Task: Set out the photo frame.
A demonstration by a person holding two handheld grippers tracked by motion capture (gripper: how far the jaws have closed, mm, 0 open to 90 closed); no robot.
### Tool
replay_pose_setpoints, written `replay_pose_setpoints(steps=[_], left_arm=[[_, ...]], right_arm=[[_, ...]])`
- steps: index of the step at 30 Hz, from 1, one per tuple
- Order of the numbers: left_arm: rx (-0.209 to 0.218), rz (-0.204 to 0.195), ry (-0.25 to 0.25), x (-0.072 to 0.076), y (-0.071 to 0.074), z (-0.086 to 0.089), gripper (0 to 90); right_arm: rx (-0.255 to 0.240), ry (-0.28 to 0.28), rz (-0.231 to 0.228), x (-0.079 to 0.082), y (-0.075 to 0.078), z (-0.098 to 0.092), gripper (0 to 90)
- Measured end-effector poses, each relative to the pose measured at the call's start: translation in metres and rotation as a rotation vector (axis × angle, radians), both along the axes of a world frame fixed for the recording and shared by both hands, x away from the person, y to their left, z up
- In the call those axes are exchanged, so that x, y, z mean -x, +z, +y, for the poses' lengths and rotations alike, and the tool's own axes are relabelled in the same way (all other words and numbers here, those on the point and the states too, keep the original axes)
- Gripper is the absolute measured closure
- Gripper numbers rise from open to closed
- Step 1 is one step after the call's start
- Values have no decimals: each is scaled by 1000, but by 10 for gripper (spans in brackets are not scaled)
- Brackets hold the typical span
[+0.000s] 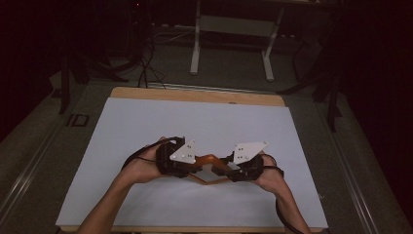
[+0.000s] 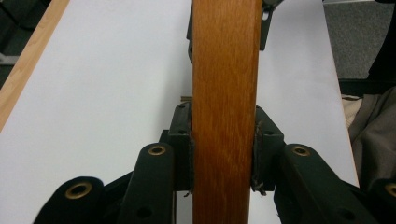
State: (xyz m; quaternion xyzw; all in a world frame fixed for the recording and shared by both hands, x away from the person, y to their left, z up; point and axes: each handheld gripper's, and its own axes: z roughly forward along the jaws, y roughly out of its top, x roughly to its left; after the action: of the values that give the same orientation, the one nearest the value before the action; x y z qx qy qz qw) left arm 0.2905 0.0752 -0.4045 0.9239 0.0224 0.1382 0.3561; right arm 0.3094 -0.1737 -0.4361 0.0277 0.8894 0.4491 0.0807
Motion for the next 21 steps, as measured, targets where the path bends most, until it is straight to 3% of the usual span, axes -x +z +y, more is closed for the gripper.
replay_pose_setpoints(steps=[2, 6, 9, 15, 17, 18, 21], left_arm=[[33, -1, 21, -1, -2, 2, 677], [173, 82, 64, -6, -6, 12, 578], [229, 101, 112, -9, -14, 21, 469], [361, 245, 157, -17, -44, 39, 416], [361, 245, 157, -17, -44, 39, 416], [371, 276, 163, -18, -61, 34, 424], [348, 268, 138, -17, -71, 22, 446]], right_arm=[[-16, 2, -10, 0, -1, 0, 671], [-13, -6, -22, 2, -2, -1, 684], [-11, -2, -19, 3, -2, -4, 684], [-24, -19, -7, 4, -6, -12, 684], [-27, -21, -8, 4, -6, -13, 684], [-34, -21, -9, 5, -8, -16, 684], [-41, -16, -7, 4, -9, -19, 684]])
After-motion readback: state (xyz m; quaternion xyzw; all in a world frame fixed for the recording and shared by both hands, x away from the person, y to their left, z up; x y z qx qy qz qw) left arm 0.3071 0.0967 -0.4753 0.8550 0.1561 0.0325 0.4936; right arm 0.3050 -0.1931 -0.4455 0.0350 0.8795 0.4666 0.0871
